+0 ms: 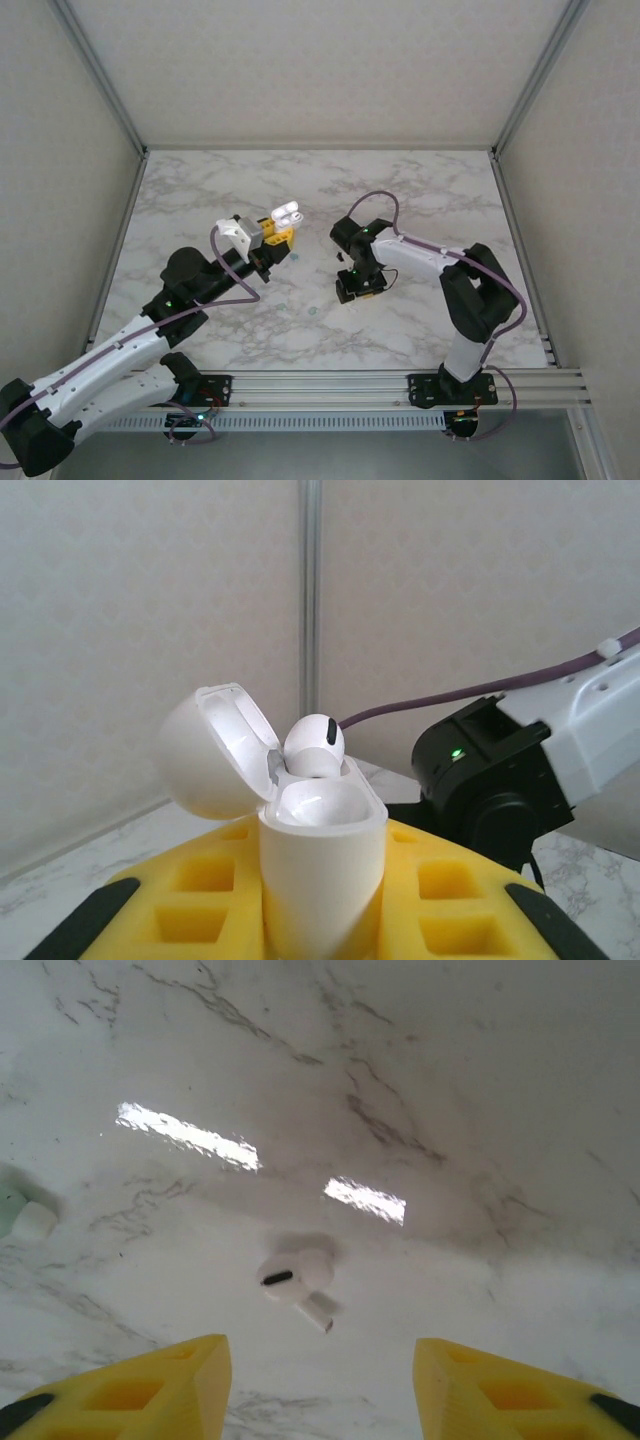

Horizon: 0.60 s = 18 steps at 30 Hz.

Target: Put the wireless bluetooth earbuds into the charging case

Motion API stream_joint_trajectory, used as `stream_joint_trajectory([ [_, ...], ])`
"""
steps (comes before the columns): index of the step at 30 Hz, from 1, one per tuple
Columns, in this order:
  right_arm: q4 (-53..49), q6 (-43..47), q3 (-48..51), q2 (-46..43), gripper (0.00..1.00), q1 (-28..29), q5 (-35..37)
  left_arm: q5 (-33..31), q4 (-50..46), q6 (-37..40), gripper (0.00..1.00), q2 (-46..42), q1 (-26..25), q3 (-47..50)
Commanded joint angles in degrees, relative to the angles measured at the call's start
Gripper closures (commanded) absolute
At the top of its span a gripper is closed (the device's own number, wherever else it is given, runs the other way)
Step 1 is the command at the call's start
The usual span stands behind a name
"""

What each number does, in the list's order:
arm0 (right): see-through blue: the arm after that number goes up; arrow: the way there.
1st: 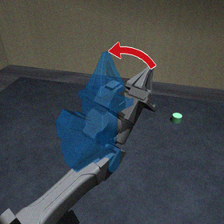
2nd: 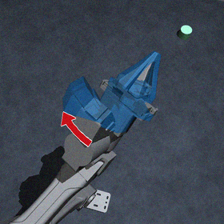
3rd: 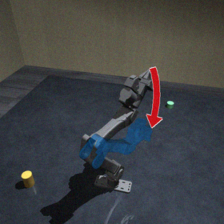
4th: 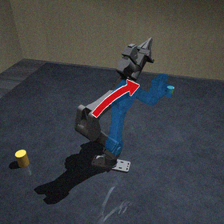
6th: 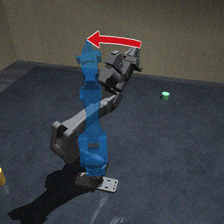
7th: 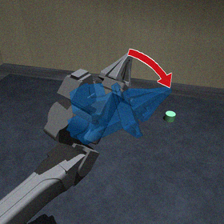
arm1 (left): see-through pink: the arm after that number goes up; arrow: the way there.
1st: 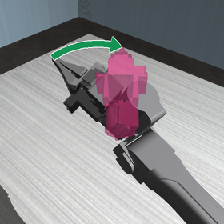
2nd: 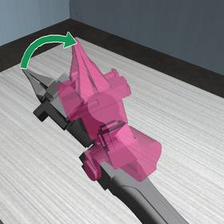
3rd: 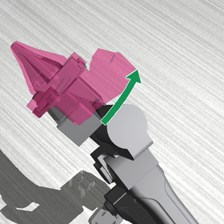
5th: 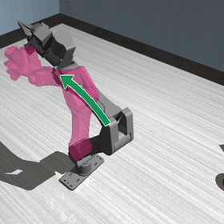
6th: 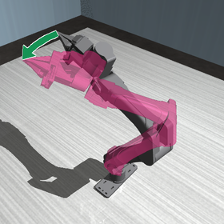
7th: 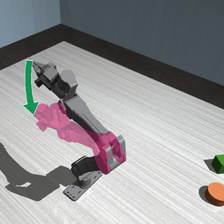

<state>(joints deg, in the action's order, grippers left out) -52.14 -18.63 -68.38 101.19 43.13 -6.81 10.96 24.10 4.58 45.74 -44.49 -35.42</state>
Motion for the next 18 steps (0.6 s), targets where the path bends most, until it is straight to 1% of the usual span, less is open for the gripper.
stream_joint_trajectory([
  [1,-1.7,3.0,-3.0,2.3,0.5,2.0,2.7,-1.4,0.4,0.7,0.89,-1.2,-0.2,0.9],
  [4,-2.0,3.2,-3.9,4.6,0.53,2.4,3.0,-1.5,0.4,0.7,0.89,-1.2,-0.2,0.9],
  [7,-2.1,3.5,-4.7,6.4,0.54,3.0,3.1,-1.7,0.3,0.7,0.89,-1.0,-0.2,1.0],
  [10,-2.9,3.4,-5.4,7.7,0.54,3.4,4.6,-1.7,0.3,0.9,0.89,-0.9,-0.2,0.9],
  [18,-3.7,3.6,-5.2,9.2,0.6,4.3,5.0,-1.6,0.4,0.6,0.88,-0.6,-0.2,1.0],
])
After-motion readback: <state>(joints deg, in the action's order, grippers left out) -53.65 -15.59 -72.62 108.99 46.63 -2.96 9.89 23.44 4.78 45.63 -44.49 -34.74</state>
